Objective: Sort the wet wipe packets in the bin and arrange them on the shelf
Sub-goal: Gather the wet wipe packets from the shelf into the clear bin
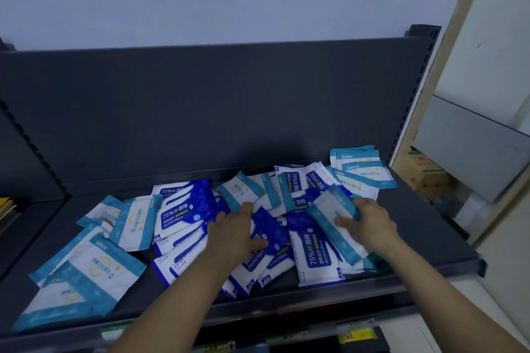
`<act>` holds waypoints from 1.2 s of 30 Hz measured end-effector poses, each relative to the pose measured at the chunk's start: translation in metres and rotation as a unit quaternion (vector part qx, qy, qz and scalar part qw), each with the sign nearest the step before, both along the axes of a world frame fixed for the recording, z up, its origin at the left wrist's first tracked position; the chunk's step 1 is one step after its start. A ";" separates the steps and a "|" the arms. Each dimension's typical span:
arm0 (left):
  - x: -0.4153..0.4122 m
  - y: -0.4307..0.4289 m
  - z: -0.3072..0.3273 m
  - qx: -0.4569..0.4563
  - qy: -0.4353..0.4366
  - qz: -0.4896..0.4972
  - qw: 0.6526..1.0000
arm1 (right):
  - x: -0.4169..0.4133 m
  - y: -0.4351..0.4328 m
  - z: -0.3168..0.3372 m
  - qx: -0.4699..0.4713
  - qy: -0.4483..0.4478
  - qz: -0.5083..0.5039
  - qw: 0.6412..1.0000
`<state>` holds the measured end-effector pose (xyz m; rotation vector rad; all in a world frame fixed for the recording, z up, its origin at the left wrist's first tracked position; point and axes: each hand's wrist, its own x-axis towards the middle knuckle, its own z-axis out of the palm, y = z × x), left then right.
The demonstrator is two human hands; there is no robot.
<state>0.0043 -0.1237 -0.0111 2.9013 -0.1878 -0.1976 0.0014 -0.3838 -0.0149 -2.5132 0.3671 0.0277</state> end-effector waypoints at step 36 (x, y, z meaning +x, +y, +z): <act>-0.045 0.012 0.017 -0.459 0.075 0.134 0.875 | -0.038 0.000 0.043 0.216 -0.204 -0.087 0.951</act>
